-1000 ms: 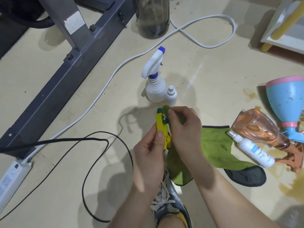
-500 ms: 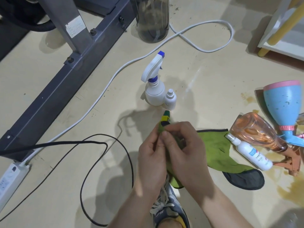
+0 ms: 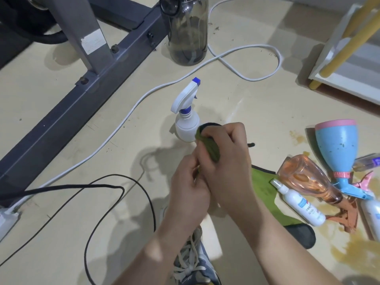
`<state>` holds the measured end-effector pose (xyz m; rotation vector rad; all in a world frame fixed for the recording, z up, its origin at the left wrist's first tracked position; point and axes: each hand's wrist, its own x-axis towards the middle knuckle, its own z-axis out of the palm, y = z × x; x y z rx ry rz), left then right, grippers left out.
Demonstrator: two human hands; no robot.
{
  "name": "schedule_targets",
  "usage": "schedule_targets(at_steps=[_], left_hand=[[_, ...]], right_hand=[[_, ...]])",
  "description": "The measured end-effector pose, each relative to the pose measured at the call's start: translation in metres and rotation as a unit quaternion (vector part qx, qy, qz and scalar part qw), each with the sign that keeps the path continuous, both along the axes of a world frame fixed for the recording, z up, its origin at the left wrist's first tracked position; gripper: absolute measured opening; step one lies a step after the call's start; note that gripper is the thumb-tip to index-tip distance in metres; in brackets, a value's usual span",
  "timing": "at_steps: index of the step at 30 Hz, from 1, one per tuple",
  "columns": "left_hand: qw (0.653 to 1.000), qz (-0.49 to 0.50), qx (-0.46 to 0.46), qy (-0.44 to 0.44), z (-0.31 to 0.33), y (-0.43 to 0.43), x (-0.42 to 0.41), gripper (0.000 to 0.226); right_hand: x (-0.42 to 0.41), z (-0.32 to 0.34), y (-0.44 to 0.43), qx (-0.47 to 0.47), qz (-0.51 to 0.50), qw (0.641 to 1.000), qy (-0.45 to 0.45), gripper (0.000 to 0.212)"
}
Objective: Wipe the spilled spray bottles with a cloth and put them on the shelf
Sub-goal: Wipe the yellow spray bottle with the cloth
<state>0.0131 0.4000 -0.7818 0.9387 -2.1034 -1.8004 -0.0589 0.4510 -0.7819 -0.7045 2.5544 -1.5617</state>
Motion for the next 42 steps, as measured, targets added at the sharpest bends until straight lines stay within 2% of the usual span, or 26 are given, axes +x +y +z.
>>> schedule_targets(at_steps=[2, 4, 6, 7, 10, 12, 14, 15, 17, 18, 19, 21, 23, 24, 26, 28, 31, 34, 36, 37, 38, 39, 40, 41, 42], left_hand=[[1.000, 0.008, -0.001, 0.007, 0.001, -0.003, -0.001, 0.050], [1.000, 0.009, 0.004, 0.014, 0.004, -0.006, 0.000, 0.055], [1.000, 0.007, 0.012, 0.015, 0.005, -0.009, 0.002, 0.056], [1.000, 0.004, 0.019, 0.018, 0.004, -0.010, 0.003, 0.056], [0.998, 0.001, 0.061, 0.031, -0.003, -0.017, 0.009, 0.052], [0.997, -0.016, 0.070, 0.036, -0.006, -0.020, 0.015, 0.044], [0.997, -0.037, 0.065, 0.028, -0.009, -0.023, 0.023, 0.041], [0.996, -0.038, 0.069, 0.035, -0.010, -0.024, 0.027, 0.040], [0.992, -0.031, 0.105, 0.058, -0.011, -0.024, 0.033, 0.035], [0.990, -0.031, 0.122, 0.067, -0.010, -0.023, 0.034, 0.036], [0.988, -0.035, 0.132, 0.067, -0.009, -0.021, 0.033, 0.040], [0.988, -0.035, 0.136, 0.062, -0.006, -0.016, 0.031, 0.035], [0.990, -0.017, 0.122, 0.062, -0.003, -0.011, 0.028, 0.023], [0.993, -0.018, 0.105, 0.056, -0.004, -0.009, 0.028, 0.021], [0.995, -0.041, 0.081, 0.039, -0.005, -0.005, 0.028, 0.020], [0.996, -0.062, 0.050, 0.033, -0.006, -0.001, 0.027, 0.021], [0.994, -0.089, -0.049, 0.030, -0.007, 0.003, 0.022, 0.027], [0.973, -0.121, -0.198, 0.009, -0.005, -0.007, 0.025, 0.029], [0.948, -0.137, -0.286, -0.004, -0.003, -0.020, 0.036, 0.029], [0.950, -0.131, -0.284, -0.006, -0.001, -0.026, 0.043, 0.029], [0.963, -0.110, -0.244, -0.013, 0.003, -0.033, 0.049, 0.027], [0.986, -0.068, -0.152, -0.024, 0.008, -0.038, 0.055, 0.023], [0.999, -0.019, -0.021, -0.019, 0.012, -0.041, 0.058, 0.018], [0.994, 0.037, 0.101, -0.011, 0.012, -0.045, 0.062, 0.019], [0.980, 0.086, 0.181, -0.010, 0.010, -0.046, 0.065, 0.025]], right_hand=[[-0.014, 0.009, -0.018, -0.029, -0.031, 0.991, -0.130, 0.005], [-0.026, 0.016, -0.029, -0.102, -0.027, 0.950, -0.294, 0.011], [-0.027, 0.011, -0.029, -0.170, -0.030, 0.909, -0.379, 0.019], [-0.024, 0.003, -0.026, -0.187, -0.041, 0.902, -0.386, 0.023], [-0.009, -0.034, -0.007, -0.186, -0.049, 0.912, -0.363, 0.027], [-0.002, -0.056, 0.005, -0.112, -0.021, 0.928, -0.354, 0.034], [0.002, -0.069, 0.015, -0.056, -0.049, 0.931, -0.357, 0.041], [0.002, -0.073, 0.019, -0.069, -0.089, 0.918, -0.381, 0.039], [-0.001, -0.063, 0.027, -0.157, -0.174, 0.859, -0.455, 0.029], [-0.003, -0.051, 0.030, -0.205, -0.187, 0.832, -0.480, 0.029], [-0.003, -0.040, 0.031, -0.244, -0.177, 0.824, -0.480, 0.028], [0.000, -0.019, 0.031, -0.258, -0.119, 0.864, -0.416, 0.023], [0.007, -0.011, 0.024, -0.226, -0.064, 0.894, -0.382, 0.016], [0.006, -0.016, 0.023, -0.212, -0.050, 0.890, -0.400, 0.015], [-0.003, -0.030, 0.026, -0.196, -0.039, 0.849, -0.490, 0.019], [-0.014, -0.052, 0.033, -0.171, -0.061, 0.827, -0.532, 0.030], [-0.012, -0.087, 0.036, -0.127, -0.101, 0.866, -0.473, 0.039], [0.019, -0.112, 0.034, -0.057, -0.047, 0.933, -0.353, 0.028], [0.040, -0.136, 0.042, 0.092, -0.016, 0.975, -0.203, 0.015], [0.045, -0.142, 0.046, 0.169, -0.013, 0.977, -0.129, 0.015], [0.045, -0.142, 0.045, 0.184, -0.020, 0.977, -0.104, 0.017], [0.040, -0.141, 0.042, 0.165, -0.036, 0.978, -0.126, 0.023], [0.032, -0.132, 0.036, 0.096, -0.072, 0.969, -0.216, 0.031], [0.024, -0.115, 0.030, -0.019, -0.113, 0.937, -0.330, 0.036], [0.016, -0.095, 0.026, -0.145, -0.132, 0.881, -0.431, 0.036]])
